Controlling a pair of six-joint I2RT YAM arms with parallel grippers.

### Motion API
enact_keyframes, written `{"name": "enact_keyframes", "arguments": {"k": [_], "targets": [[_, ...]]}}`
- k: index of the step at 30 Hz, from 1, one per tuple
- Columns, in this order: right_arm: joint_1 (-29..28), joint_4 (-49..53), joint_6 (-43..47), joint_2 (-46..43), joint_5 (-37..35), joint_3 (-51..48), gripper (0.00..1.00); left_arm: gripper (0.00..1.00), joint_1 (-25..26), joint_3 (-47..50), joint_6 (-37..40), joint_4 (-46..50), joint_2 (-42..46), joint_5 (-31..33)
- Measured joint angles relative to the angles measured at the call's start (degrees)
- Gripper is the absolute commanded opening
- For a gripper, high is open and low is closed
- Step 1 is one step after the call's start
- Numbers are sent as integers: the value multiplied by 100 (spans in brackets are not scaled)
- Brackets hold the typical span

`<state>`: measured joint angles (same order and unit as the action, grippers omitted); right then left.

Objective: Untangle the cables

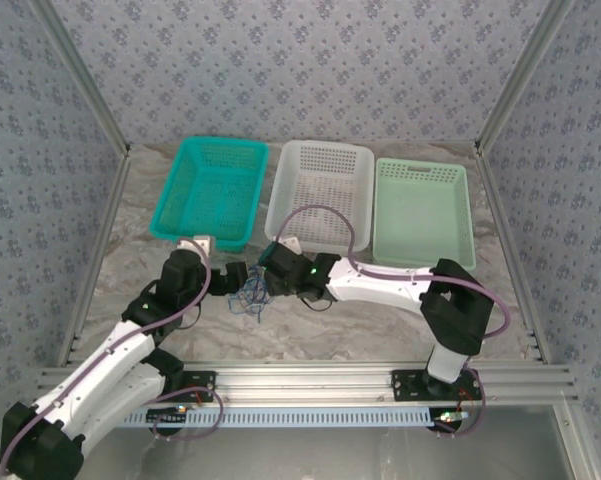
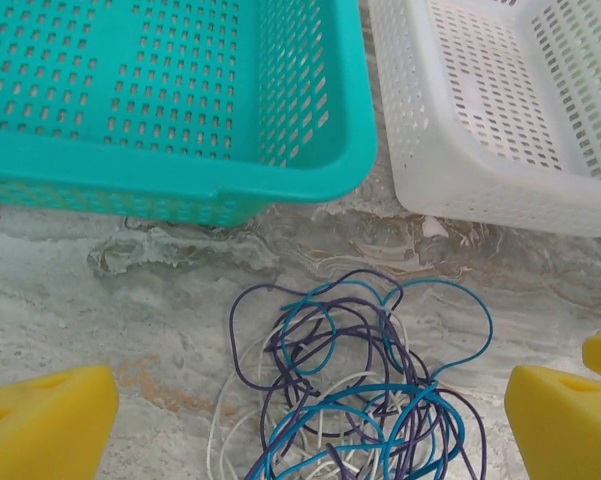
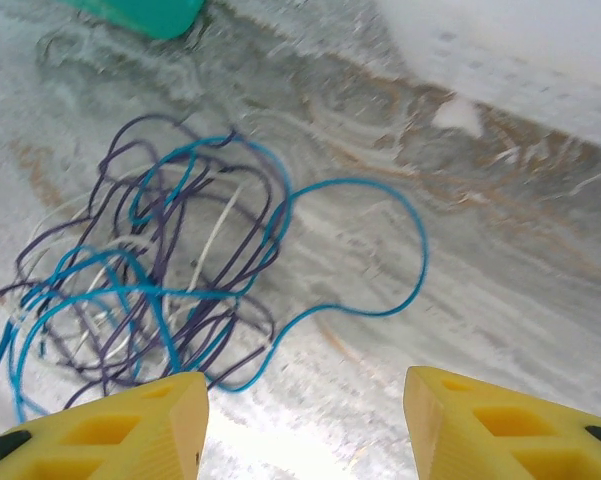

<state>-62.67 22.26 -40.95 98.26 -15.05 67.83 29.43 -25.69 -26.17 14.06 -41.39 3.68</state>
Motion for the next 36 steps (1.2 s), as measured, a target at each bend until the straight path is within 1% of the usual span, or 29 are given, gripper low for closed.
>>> {"name": "enact_keyframes", "arguments": {"k": [7,9,11,14,17,18,23,27,32,36], "targets": [[-258,-107,2,195,516,57,56,97,28,90,-205,63,26,-175],[-271,-170,7,415,599,153,53,97,37,92,-243,107,70,-197],[-249,-249,39,634,682,214,43,97,37,101,-280,118,129,-199],[-170,-337,63,833,743,219,24,97,37,155,-352,122,232,-197],[-61,-474,46,817,715,129,5,96,37,205,-415,118,262,-199],[-31,-566,48,761,699,26,1,95,39,221,-442,111,267,-201],[181,-828,-4,52,586,-918,0,93,170,256,-494,94,260,-264],[212,-769,72,-625,459,-1377,0,90,404,260,-498,-61,223,-328],[195,-946,223,-1327,437,-1908,0,86,1097,260,-501,-448,-216,-365],[275,-1397,380,-1523,719,-2490,0,83,1515,260,-472,-619,-793,-341]]}}
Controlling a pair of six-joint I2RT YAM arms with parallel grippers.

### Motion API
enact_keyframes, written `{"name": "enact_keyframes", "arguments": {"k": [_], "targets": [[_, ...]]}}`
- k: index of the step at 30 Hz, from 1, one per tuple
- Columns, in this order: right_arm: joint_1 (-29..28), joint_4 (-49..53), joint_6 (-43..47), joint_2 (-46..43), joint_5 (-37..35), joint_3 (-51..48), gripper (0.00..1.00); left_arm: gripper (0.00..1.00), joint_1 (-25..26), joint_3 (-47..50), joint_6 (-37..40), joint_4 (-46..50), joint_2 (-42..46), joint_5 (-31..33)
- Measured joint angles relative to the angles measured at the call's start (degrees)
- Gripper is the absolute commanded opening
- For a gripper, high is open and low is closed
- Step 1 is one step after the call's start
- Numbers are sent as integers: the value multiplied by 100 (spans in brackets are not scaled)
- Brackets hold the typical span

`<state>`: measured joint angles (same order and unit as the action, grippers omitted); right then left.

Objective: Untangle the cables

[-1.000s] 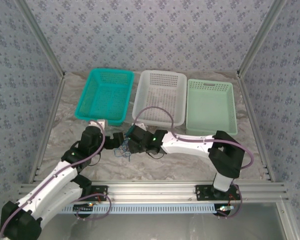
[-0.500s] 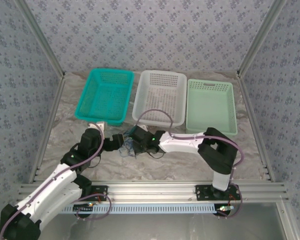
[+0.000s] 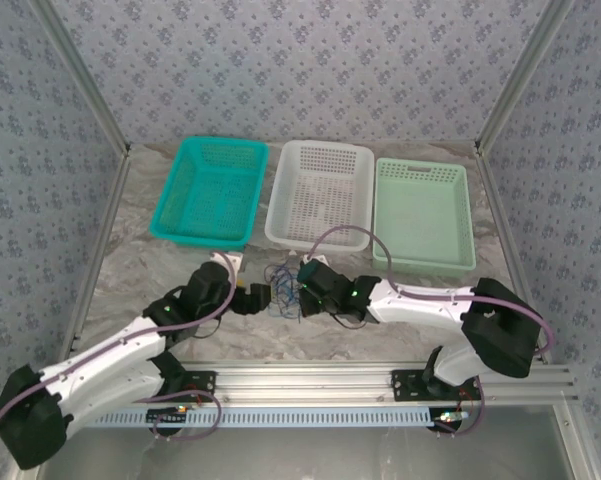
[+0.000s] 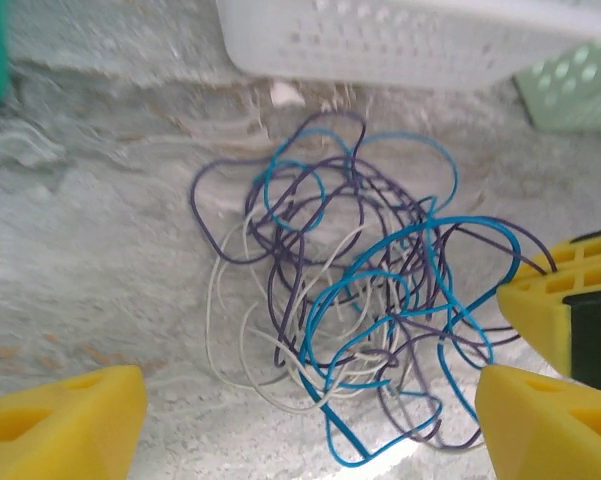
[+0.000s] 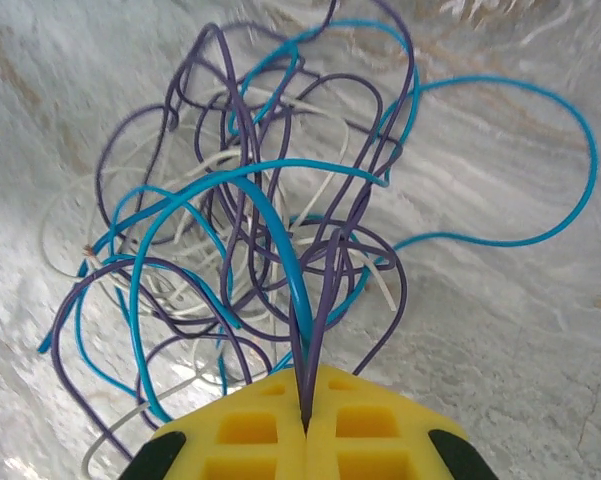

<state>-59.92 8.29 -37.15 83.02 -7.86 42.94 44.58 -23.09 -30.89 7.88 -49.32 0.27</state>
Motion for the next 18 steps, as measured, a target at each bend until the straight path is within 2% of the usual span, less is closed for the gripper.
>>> {"name": "enact_keyframes", "arguments": {"k": [9,15,18], "targets": [[129,-590,409,-175,535,-533,0,76,120,-584,332,-33,-1228,155],[289,-831,492,-428,691,-846,0,55,120,-807,612,-216,-1856,212],[369,-885,514,-501,741,-925,0,51,120,-881,669,-234,-2159,234]]}}
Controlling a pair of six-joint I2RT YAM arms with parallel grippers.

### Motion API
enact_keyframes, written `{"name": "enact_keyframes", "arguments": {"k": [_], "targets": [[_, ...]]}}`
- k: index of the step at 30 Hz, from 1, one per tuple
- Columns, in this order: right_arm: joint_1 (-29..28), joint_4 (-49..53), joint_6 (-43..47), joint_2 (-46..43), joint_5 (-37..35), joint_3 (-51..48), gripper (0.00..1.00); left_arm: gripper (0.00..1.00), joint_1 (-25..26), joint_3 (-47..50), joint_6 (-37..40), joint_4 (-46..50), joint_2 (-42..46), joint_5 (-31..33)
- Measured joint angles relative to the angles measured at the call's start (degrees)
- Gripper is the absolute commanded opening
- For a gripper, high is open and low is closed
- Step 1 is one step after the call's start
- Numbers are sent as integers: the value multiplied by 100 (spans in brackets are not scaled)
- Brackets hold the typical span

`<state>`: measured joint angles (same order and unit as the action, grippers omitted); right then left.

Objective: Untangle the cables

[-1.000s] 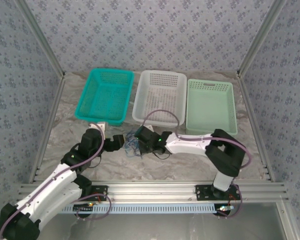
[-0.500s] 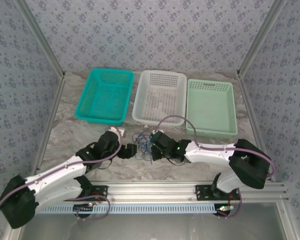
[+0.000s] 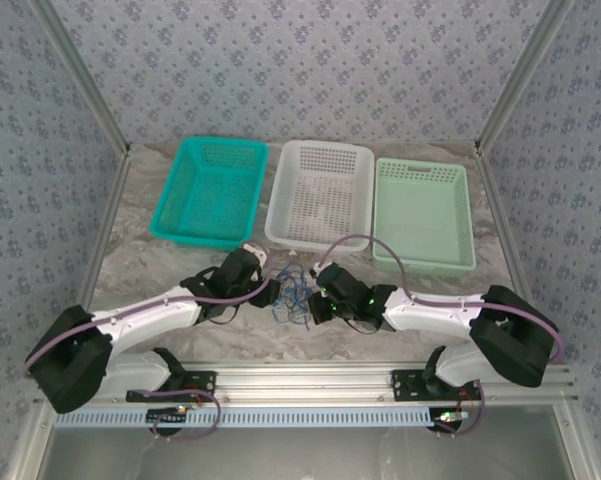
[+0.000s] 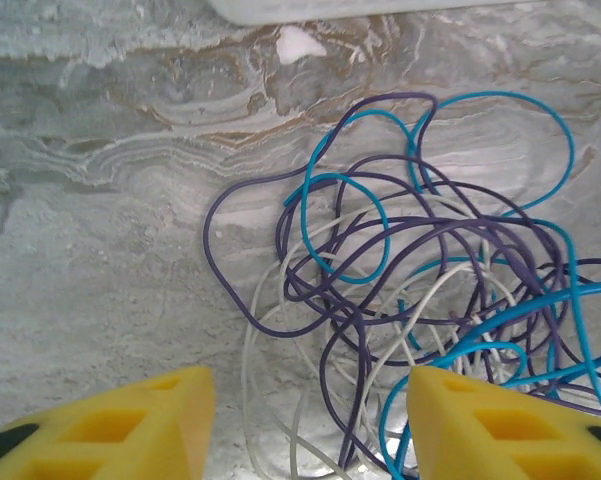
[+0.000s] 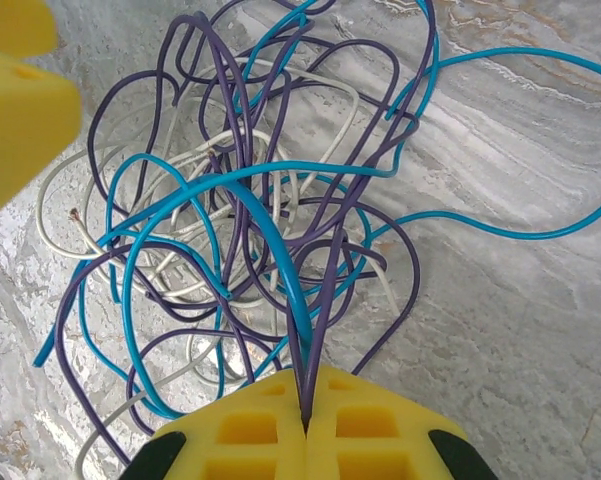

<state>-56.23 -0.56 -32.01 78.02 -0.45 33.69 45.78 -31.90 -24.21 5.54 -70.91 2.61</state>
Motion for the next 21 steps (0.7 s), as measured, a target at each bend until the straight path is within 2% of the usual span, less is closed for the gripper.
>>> {"name": "enact_keyframes", "arguments": {"k": [4,8,15,16,21], "targets": [[181,-76,17,-170,90,-81,0,49,0,-87,42,-76,-295,-26],[297,-127,39,-249,157,-105,0,40,0,-175,66,-175,-542,-24],[313,-188,37,-262,177,-199,0,3,11,-203,48,-284,-765,-129],[321,-184,37,-262,177,-216,0,0,11,-203,52,-280,-765,-140],[339,20,35,-264,-24,-271,0,0,11,-208,15,-232,-651,-31]]}}
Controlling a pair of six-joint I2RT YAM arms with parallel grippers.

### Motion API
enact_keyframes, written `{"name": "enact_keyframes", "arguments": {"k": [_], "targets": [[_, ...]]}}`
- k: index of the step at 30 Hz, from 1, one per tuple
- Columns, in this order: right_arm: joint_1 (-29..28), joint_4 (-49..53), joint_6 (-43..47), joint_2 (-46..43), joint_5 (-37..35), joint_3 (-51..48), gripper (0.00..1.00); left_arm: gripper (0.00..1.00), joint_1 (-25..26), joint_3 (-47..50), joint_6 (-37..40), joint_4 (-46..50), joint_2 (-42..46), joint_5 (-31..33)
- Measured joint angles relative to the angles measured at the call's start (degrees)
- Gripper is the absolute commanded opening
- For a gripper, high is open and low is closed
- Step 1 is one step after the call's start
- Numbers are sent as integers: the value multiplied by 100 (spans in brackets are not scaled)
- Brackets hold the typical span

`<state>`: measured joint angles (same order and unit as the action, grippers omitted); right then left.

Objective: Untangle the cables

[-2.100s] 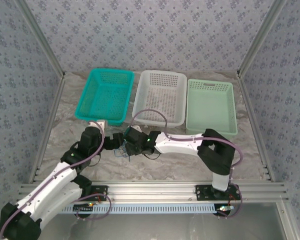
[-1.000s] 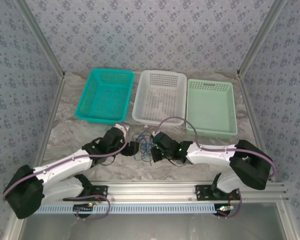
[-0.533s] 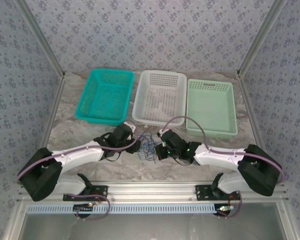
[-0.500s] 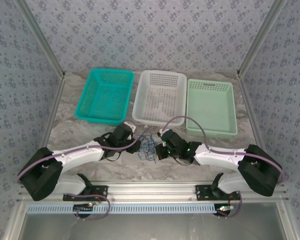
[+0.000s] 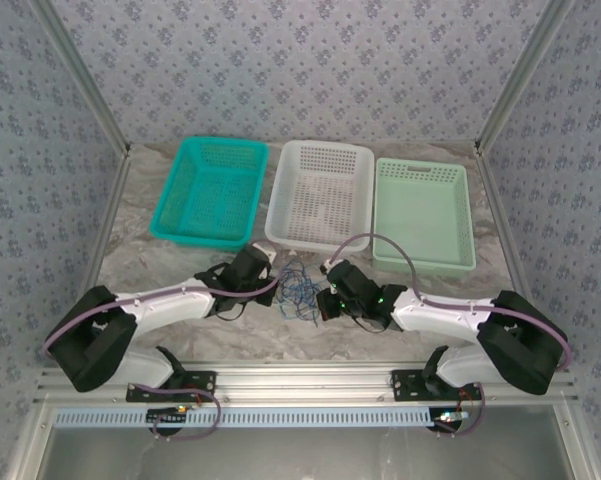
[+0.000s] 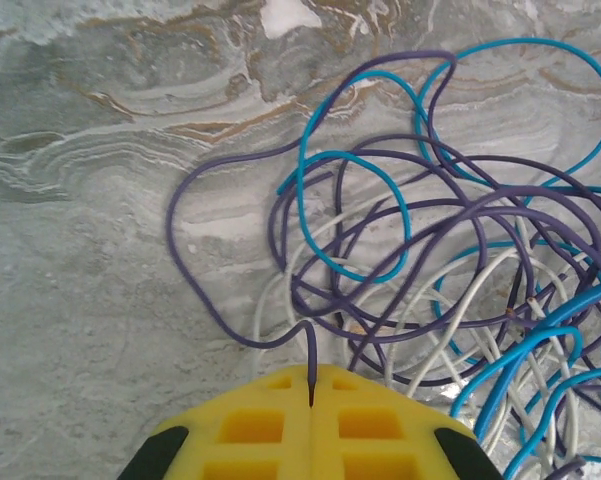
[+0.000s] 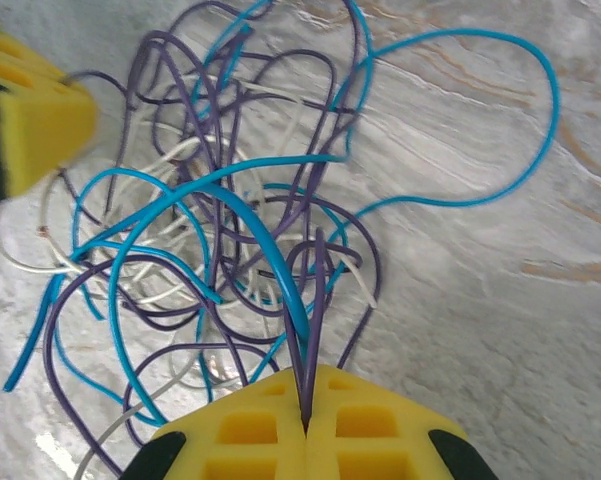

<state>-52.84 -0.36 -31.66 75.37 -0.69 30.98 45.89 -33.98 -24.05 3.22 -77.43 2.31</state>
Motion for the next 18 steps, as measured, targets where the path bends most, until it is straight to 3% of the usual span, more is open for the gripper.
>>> {"name": "enact_keyframes", "arguments": {"k": [10,14,18], "targets": [[278,1040,-155,-494,-664,-138,3,0,0,0,17,422,1993,728],[380,1239,-205,-693,-752,-234,21,0,0,-15,70,472,2704,824],[380,1375,-181,-1073,-752,-262,61,0,0,-160,101,584,2850,748]]}}
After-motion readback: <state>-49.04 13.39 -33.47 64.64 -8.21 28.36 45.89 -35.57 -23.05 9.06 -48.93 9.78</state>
